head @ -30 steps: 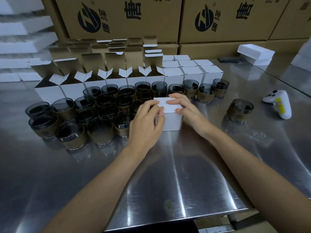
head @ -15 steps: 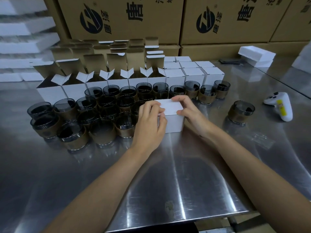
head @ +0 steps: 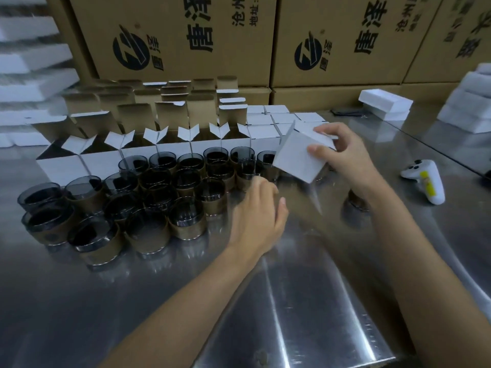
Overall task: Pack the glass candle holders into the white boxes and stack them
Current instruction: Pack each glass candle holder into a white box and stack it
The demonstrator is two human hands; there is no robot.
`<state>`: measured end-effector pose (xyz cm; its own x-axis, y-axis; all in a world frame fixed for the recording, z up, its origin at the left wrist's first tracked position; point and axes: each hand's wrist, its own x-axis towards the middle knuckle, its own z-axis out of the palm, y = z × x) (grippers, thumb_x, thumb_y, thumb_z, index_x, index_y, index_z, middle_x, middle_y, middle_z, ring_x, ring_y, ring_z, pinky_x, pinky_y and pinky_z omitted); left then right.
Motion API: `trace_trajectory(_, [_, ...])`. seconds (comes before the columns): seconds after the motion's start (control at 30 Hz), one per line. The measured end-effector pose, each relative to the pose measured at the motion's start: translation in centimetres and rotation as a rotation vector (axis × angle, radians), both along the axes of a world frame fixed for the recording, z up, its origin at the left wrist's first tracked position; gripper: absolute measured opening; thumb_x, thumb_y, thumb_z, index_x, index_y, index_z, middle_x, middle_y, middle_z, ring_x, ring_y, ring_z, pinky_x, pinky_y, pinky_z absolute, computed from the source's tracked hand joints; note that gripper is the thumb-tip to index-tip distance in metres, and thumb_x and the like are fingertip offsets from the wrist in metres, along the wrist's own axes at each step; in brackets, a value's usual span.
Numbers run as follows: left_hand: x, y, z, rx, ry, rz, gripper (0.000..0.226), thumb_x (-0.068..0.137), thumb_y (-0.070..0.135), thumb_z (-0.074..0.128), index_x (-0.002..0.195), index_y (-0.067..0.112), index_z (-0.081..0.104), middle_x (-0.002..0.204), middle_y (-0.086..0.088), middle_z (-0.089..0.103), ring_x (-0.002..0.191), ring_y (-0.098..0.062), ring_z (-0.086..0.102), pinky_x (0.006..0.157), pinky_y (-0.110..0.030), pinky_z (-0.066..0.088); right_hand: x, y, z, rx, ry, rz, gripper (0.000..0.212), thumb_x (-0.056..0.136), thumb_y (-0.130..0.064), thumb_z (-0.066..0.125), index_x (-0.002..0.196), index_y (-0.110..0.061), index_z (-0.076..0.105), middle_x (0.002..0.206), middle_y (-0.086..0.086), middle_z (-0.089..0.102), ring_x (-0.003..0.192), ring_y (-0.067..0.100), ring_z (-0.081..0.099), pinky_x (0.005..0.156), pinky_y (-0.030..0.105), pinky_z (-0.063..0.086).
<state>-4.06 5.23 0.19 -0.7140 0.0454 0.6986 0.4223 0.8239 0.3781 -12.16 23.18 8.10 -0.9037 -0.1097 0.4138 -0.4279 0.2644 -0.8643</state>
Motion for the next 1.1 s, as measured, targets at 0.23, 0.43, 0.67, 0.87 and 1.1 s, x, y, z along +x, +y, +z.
trace_trajectory(0.23, [-5.2, 5.7, 0.4, -0.263, -0.297, -0.128, 0.028, 0.097, 0.027, 0.042, 0.089, 0.010, 0.063, 0.084, -0.014, 0.068, 0.078, -0.035, 0.065, 0.062, -0.035, 0.041, -8.4, 0.1, 4.6, 0.400, 0.162, -0.168, 0.068, 0.076, -0.030, 0.077, 0.135, -0.020, 0.045, 0.129, 0.000, 0.037, 0.116, 0.014, 0.039, 0.097, 0.027, 0.035])
trace_trajectory(0.43, [-8.4, 6.8, 0.1, -0.196, -0.375, -0.194, 0.034, 0.097, 0.028, 0.042, 0.088, 0.007, 0.067, 0.084, -0.017, 0.067, 0.079, -0.035, 0.064, 0.074, -0.042, 0.053, -17.2, 0.1, 7.6, 0.827, 0.275, -0.188, 0.091, 0.069, -0.025, 0.083, 0.143, -0.004, 0.035, 0.139, 0.014, 0.028, 0.129, 0.028, 0.028, 0.115, 0.039, 0.024])
trace_trajectory(0.67, [-9.3, 7.0, -0.6, -0.209, -0.357, -0.189, 0.035, 0.095, 0.029, 0.042, 0.085, 0.007, 0.067, 0.082, -0.018, 0.066, 0.077, -0.037, 0.062, 0.067, -0.036, 0.045, -26.2, 0.2, 6.7, 0.886, 0.283, -0.275, 0.086, 0.072, -0.005, 0.077, 0.146, -0.006, 0.033, 0.148, 0.013, 0.029, 0.138, 0.032, 0.024, 0.116, 0.045, 0.025])
trace_trajectory(0.87, [-9.9, 7.2, -1.1, -0.230, -0.298, -0.174, 0.034, 0.095, 0.029, 0.043, 0.083, 0.006, 0.066, 0.083, -0.020, 0.066, 0.075, -0.039, 0.062, 0.059, -0.033, 0.029, -30.8, -0.1, 4.2, 0.926, 0.135, -0.282, 0.089, 0.072, -0.019, 0.082, 0.146, -0.004, 0.035, 0.146, 0.017, 0.030, 0.134, 0.037, 0.028, 0.113, 0.045, 0.028])
trace_trajectory(1.1, [-10.0, 7.2, -1.4, -0.251, -0.246, -0.170, 0.032, 0.090, 0.029, 0.048, 0.075, 0.008, 0.066, 0.072, -0.018, 0.066, 0.063, -0.038, 0.062, 0.054, -0.030, 0.024, -32.9, -0.4, 2.5, 1.125, -0.050, -0.174, 0.076, 0.085, -0.013, 0.072, 0.149, -0.010, 0.033, 0.148, 0.017, 0.036, 0.129, 0.035, 0.042, 0.102, 0.037, 0.037])
